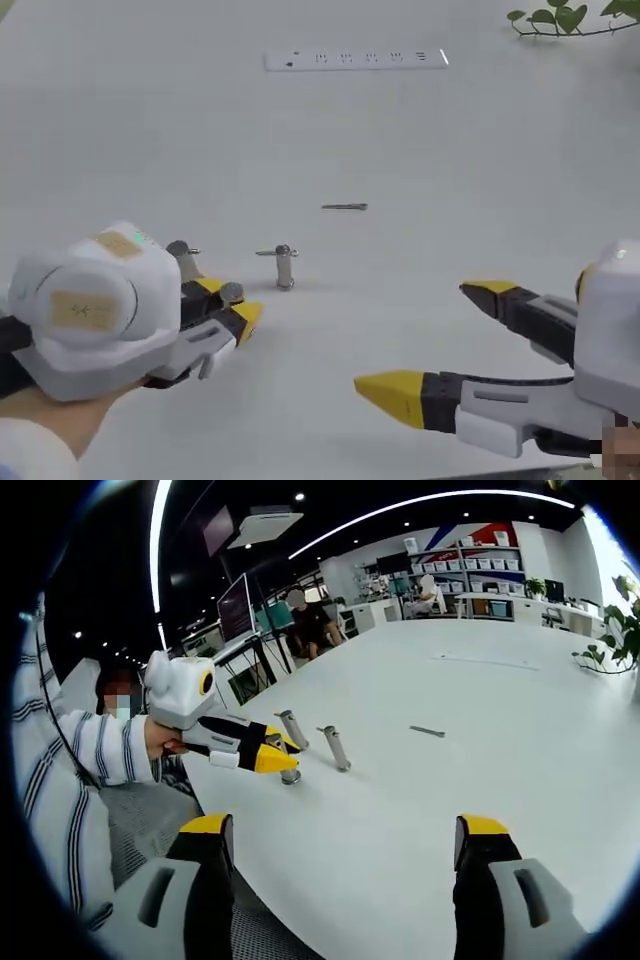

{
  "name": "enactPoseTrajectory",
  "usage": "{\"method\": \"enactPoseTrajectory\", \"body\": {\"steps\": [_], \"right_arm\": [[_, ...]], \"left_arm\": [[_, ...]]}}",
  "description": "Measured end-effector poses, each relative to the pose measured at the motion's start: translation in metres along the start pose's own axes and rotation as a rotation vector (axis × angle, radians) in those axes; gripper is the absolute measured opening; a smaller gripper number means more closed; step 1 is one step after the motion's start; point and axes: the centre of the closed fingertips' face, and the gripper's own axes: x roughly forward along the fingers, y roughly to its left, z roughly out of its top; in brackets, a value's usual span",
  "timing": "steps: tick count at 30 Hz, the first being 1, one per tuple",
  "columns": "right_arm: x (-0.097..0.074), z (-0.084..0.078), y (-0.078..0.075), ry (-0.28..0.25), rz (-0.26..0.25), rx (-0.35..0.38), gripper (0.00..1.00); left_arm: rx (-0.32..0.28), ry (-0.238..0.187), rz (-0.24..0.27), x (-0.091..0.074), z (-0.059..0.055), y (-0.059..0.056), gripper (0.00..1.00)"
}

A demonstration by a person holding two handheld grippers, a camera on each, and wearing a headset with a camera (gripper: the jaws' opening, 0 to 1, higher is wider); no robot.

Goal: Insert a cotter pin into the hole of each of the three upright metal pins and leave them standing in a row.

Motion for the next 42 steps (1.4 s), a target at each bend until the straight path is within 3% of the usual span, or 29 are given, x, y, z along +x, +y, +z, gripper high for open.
{"method": "enactPoseTrajectory", "body": {"steps": [4,29,33,37,40,42], "right_arm": [[0.0,0.0,-0.002,0.0,-0.015,-0.001,0.91],[0.001,-0.002,0.004,0.016,0.003,-0.021,0.9],[0.001,-0.003,0.005,0.019,0.007,-0.024,0.9],[0.001,-0.002,0.006,0.016,0.009,-0.025,0.9],[0.0,-0.001,0.005,0.012,0.008,-0.021,0.9],[0.0,-0.001,0.005,0.011,0.007,-0.02,0.9]], "left_arm": [[-0.001,0.003,0.003,0.002,-0.001,-0.003,0.1],[-0.001,0.01,-0.003,0.007,-0.007,-0.009,0.1],[-0.031,-0.003,0.009,0.006,-0.007,-0.008,0.1],[-0.004,-0.016,0.011,0.005,-0.008,-0.012,0.11],[-0.028,-0.024,0.014,0.005,-0.007,-0.012,0.11],[-0.078,-0.021,0.016,0.006,-0.007,-0.011,0.12]]}}
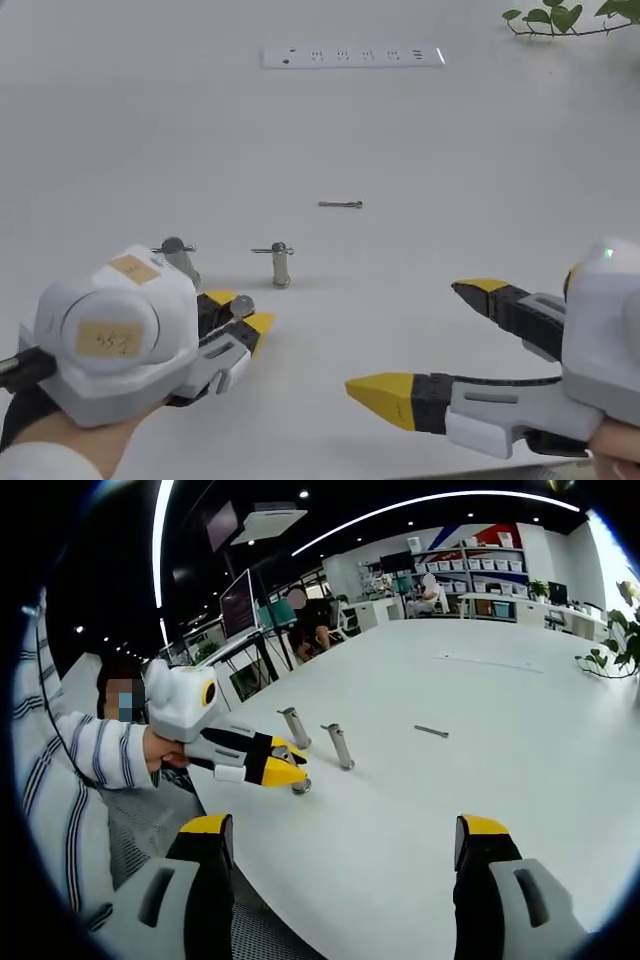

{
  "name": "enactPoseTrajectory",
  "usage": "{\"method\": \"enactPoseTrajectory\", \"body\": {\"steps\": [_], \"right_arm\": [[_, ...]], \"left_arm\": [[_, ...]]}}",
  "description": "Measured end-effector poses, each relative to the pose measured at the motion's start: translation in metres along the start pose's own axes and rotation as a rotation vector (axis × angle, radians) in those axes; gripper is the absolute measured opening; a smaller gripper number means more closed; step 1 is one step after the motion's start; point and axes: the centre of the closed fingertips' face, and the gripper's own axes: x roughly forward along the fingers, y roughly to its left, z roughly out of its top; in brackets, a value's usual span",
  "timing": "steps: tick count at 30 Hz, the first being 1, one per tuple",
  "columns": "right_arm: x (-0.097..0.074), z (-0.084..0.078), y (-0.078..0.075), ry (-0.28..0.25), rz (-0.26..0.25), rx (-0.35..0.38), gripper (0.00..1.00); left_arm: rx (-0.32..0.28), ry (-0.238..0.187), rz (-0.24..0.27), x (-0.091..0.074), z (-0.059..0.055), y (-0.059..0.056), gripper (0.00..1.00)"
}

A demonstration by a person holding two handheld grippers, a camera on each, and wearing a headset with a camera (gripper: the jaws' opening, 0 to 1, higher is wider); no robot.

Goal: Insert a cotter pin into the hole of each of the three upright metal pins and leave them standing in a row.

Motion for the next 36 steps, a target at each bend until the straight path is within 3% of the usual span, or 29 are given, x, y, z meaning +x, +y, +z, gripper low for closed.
{"method": "enactPoseTrajectory", "body": {"steps": [4,8,13,16,19,23,26,28,31,32,34,36], "right_arm": [[0.0,0.002,0.0,-0.001,0.002,-0.001,0.9],[0.0,0.006,0.001,-0.008,0.004,-0.006,0.9],[-0.001,0.007,0.001,-0.006,0.006,-0.014,0.9],[-0.001,0.009,0.002,-0.007,0.008,-0.017,0.9],[-0.001,0.009,0.003,-0.006,0.01,-0.022,0.9],[-0.002,0.01,0.003,-0.011,0.011,-0.017,0.9],[-0.003,0.009,0.001,-0.005,0.003,-0.022,0.9],[-0.004,0.009,-0.001,-0.001,-0.001,-0.023,0.9],[-0.006,0.011,-0.003,-0.002,-0.008,-0.028,0.9],[-0.006,0.011,-0.004,0.0,-0.011,-0.03,0.9],[-0.006,0.01,-0.006,0.004,-0.015,-0.033,0.9],[-0.006,0.009,-0.008,0.008,-0.015,-0.026,0.9]], "left_arm": [[-0.07,0.006,-0.008,0.001,-0.001,0.001,0.13],[-0.06,-0.004,-0.022,-0.002,0.001,0.0,0.14],[-0.028,-0.095,-0.087,-0.017,0.021,-0.006,0.16],[-0.008,-0.133,-0.117,-0.028,0.028,-0.009,0.26],[-0.016,-0.147,-0.13,-0.039,0.03,-0.008,0.35],[0.027,-0.162,-0.145,-0.055,0.032,-0.006,0.43],[0.041,-0.204,-0.155,-0.065,0.036,-0.002,0.5],[0.026,-0.21,-0.161,-0.07,0.035,0.002,0.52],[0.057,-0.203,-0.164,-0.075,0.033,0.005,0.59],[0.057,-0.204,-0.166,-0.077,0.032,0.006,0.61],[-0.006,-0.193,-0.162,-0.078,0.029,0.011,0.69],[-0.013,-0.205,-0.169,-0.079,0.027,0.015,0.78]]}}
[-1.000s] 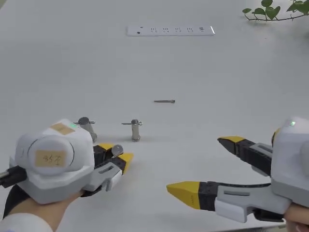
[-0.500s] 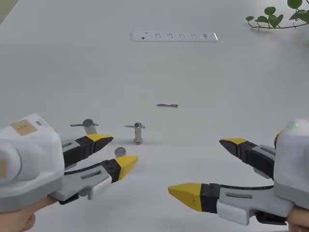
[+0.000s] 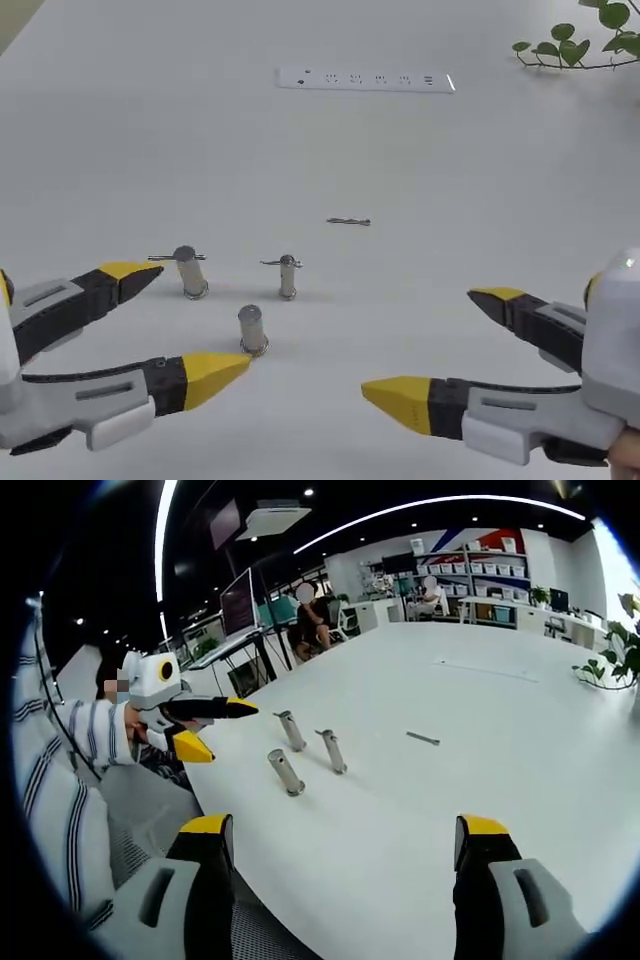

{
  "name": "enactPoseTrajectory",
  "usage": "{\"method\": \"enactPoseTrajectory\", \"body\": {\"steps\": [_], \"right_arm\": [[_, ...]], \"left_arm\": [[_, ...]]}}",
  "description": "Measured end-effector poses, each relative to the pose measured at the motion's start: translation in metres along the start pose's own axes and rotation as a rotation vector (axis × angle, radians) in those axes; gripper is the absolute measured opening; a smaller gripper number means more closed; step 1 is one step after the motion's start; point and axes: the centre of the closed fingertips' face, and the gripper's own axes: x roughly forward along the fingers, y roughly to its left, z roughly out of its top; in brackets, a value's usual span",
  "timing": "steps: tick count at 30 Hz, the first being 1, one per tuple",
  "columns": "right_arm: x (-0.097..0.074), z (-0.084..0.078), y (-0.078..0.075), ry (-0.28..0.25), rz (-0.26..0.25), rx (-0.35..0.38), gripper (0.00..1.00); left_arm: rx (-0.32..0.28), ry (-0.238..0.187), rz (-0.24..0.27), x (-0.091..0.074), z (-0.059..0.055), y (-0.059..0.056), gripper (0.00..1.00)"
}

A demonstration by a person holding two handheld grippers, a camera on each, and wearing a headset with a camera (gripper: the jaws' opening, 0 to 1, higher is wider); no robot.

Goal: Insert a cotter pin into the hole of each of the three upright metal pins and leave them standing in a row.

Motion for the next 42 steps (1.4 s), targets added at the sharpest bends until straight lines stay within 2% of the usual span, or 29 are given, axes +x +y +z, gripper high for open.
{"method": "enactPoseTrajectory", "body": {"steps": [4,10,13,16,19,22,28,33,35,42], "right_arm": [[-0.001,-0.002,-0.001,0.012,-0.001,-0.005,0.9],[-0.001,-0.002,-0.003,0.027,-0.008,-0.016,0.9],[-0.002,-0.001,-0.007,0.036,-0.015,-0.029,0.9],[-0.003,0.003,-0.012,0.047,-0.02,-0.061,0.9],[-0.004,0.011,-0.017,0.048,-0.018,-0.083,0.89],[-0.003,0.025,-0.023,0.057,-0.009,-0.145,0.89],[0.005,0.041,-0.034,0.103,0.024,-0.25,0.86],[0.015,0.046,-0.043,0.166,0.054,-0.339,0.84],[0.016,0.046,-0.046,0.211,0.064,-0.373,0.81],[0.028,0.065,-0.062,0.282,0.082,-0.494,0.75]], "left_arm": [[-0.019,0.004,0.014,-0.005,-0.006,0.006,0.85],[-0.026,0.04,0.0,-0.011,-0.018,0.005,0.91],[-0.041,0.036,-0.006,-0.014,-0.019,0.004,0.99],[-0.056,0.077,-0.009,-0.015,-0.028,0.005,0.99],[-0.041,0.087,-0.009,-0.016,-0.031,0.005,0.99],[-0.007,0.088,0.023,-0.019,-0.03,0.009,0.99],[0.0,0.067,0.035,-0.021,-0.024,0.011,0.99],[0.004,0.074,0.041,-0.023,-0.024,0.011,0.99],[-0.007,0.07,0.04,-0.024,-0.024,0.01,0.99],[-0.026,0.088,0.046,-0.025,-0.027,0.009,0.99]]}}
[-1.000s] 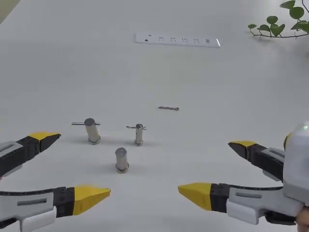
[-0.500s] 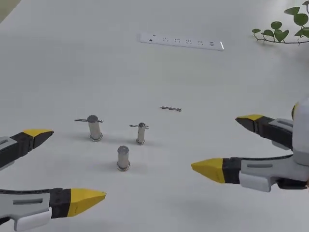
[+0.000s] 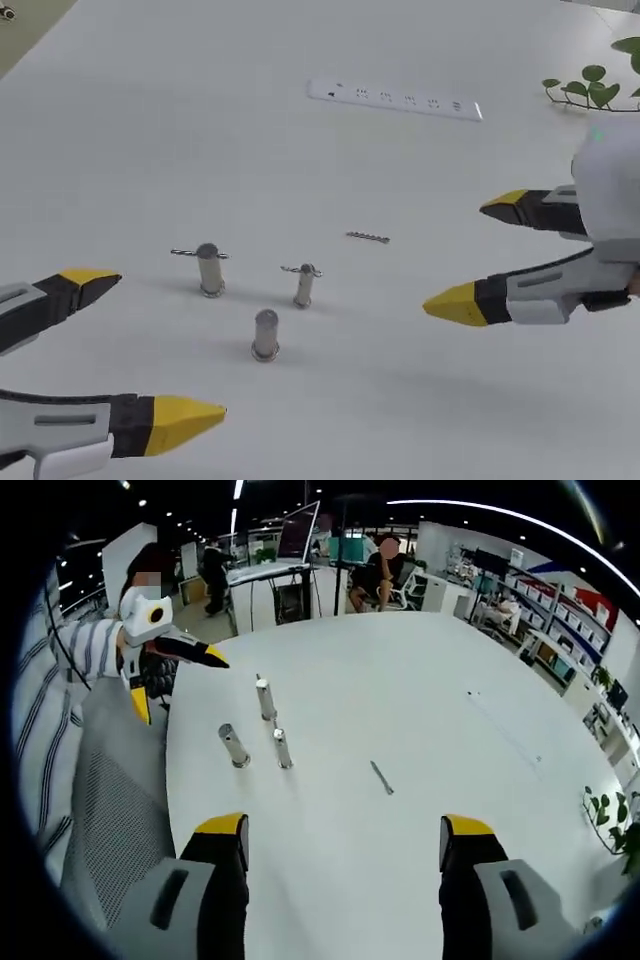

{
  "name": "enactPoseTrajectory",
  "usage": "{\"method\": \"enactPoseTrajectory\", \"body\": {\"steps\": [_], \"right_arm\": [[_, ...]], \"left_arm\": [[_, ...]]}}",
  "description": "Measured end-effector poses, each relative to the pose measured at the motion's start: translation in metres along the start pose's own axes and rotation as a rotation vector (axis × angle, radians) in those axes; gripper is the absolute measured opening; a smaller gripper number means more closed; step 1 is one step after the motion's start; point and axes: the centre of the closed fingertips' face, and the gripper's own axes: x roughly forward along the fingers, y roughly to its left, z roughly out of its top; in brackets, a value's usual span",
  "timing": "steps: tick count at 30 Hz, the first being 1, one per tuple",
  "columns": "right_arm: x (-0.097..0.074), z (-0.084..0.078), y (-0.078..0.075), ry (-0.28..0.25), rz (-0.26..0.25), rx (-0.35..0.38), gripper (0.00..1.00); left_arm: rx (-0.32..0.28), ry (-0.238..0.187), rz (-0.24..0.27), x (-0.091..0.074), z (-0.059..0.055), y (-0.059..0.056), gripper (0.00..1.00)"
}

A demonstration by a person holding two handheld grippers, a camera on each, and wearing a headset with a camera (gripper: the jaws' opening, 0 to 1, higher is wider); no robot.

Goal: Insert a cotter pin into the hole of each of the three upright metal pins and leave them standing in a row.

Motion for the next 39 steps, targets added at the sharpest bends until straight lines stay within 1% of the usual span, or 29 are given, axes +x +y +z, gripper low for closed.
{"method": "enactPoseTrajectory", "body": {"steps": [2,5,7,9,13,15,17,18,21,22,25,28,32,33,34,35,37,39], "right_arm": [[0.004,0.004,-0.009,0.012,0.0,-0.032,0.74],[0.011,0.005,-0.016,0.039,0.012,-0.06,0.71],[0.015,0.005,-0.019,0.064,0.024,-0.089,0.68],[0.021,0.003,-0.018,0.103,0.061,-0.133,0.66],[0.033,0.003,-0.017,0.146,0.11,-0.195,0.64],[0.039,0.001,-0.018,0.167,0.125,-0.217,0.64],[0.049,-0.001,-0.028,0.183,0.125,-0.239,0.62],[0.053,-0.001,-0.029,0.188,0.127,-0.247,0.6],[0.063,-0.001,-0.032,0.209,0.133,-0.265,0.53],[0.066,-0.001,-0.033,0.217,0.141,-0.283,0.51],[0.076,0.0,-0.033,0.23,0.157,-0.293,0.43],[0.087,-0.001,-0.034,0.246,0.172,-0.305,0.3],[0.099,-0.002,-0.037,0.255,0.18,-0.301,0.24],[0.103,-0.003,-0.037,0.255,0.19,-0.304,0.21],[0.105,-0.003,-0.036,0.254,0.198,-0.305,0.17],[0.109,-0.004,-0.038,0.252,0.196,-0.304,0.14],[0.113,-0.004,-0.04,0.252,0.19,-0.306,0.1],[0.118,-0.006,-0.041,0.262,0.203,-0.294,0.07]], "left_arm": [[-0.006,-0.003,0.004,0.0,0.001,0.0,0.99],[-0.013,-0.005,0.009,0.0,0.002,0.0,0.99],[-0.014,-0.003,0.013,-0.001,0.001,0.001,0.99],[-0.012,0.005,0.019,-0.002,0.0,0.002,0.99],[-0.019,0.009,0.026,-0.002,-0.001,0.003,0.99],[-0.02,0.011,0.029,-0.002,-0.002,0.003,0.99],[-0.02,0.014,0.03,-0.002,-0.003,0.003,0.99],[-0.019,0.014,0.032,-0.002,-0.004,0.004,0.99],[-0.019,0.02,0.039,-0.001,-0.005,0.005,0.99],[-0.018,0.02,0.039,-0.001,-0.004,0.005,0.99],[-0.021,0.014,0.038,0.0,-0.002,0.005,0.99],[-0.024,0.011,0.04,0.0,-0.001,0.005,0.99],[-0.026,0.017,0.041,-0.001,-0.002,0.005,0.99],[-0.028,0.022,0.041,-0.001,-0.003,0.005,0.99],[-0.028,0.023,0.041,-0.001,-0.003,0.005,0.98],[-0.029,0.024,0.041,-0.001,-0.003,0.004,0.98],[-0.03,0.023,0.043,-0.001,-0.003,0.004,0.98],[-0.033,0.025,0.04,-0.001,-0.002,0.002,0.98]]}}
